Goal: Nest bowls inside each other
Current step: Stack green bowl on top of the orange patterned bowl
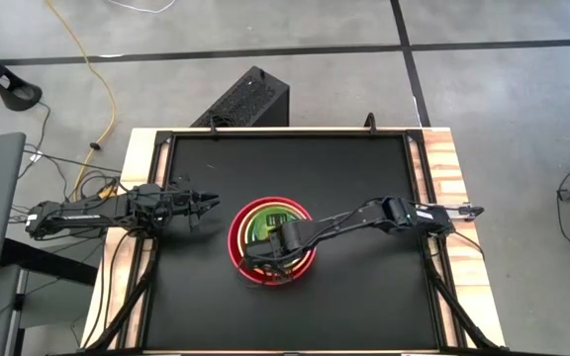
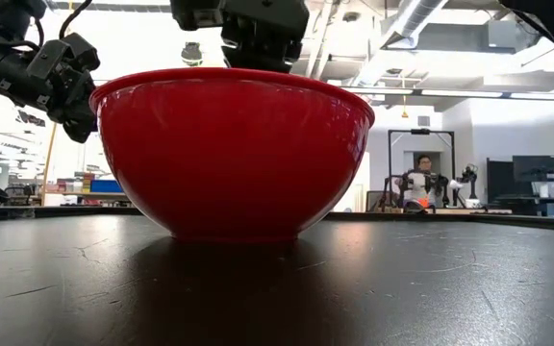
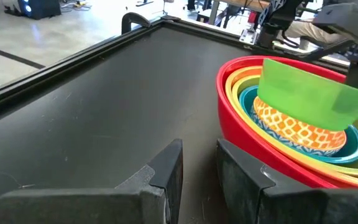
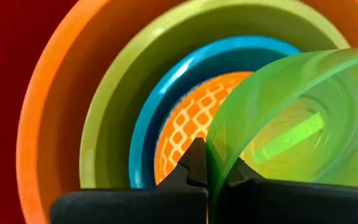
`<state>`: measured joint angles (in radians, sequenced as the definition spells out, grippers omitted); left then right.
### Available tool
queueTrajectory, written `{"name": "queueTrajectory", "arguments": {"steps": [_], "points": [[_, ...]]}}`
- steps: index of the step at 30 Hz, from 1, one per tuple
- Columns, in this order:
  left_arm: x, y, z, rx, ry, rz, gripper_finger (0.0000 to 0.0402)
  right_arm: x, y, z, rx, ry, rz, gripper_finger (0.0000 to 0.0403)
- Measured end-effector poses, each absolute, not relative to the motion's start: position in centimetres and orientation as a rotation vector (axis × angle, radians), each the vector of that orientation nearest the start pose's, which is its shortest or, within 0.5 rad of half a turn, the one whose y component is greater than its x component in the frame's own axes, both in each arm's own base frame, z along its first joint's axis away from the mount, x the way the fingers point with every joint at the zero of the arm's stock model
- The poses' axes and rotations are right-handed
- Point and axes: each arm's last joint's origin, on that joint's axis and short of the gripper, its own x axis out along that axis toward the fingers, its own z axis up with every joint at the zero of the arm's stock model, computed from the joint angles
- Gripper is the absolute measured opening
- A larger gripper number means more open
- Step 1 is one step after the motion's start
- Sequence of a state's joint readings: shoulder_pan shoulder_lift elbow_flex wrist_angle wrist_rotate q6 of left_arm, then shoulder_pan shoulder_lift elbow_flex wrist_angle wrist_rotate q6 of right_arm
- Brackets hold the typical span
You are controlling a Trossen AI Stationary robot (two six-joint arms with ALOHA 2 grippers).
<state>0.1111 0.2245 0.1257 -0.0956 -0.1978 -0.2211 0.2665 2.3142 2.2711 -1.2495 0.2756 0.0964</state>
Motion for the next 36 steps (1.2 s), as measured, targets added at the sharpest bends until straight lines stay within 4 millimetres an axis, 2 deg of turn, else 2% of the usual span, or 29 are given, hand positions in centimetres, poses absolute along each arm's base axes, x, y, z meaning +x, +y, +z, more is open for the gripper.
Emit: {"name": "queueTrajectory", "arguments": {"steps": [10, 36], "points": [[10.5, 1.7, 17.9, -0.210, 0.160, 0.328, 0.0087, 45.6, 11.9, 25.3, -0.120, 1.279, -0.015, 0.0005], [10.5, 1.7, 17.9, -0.213, 0.159, 0.328, 0.0087, 46.0, 10.8, 25.3, -0.038, 1.279, -0.024, 0.0004]]}}
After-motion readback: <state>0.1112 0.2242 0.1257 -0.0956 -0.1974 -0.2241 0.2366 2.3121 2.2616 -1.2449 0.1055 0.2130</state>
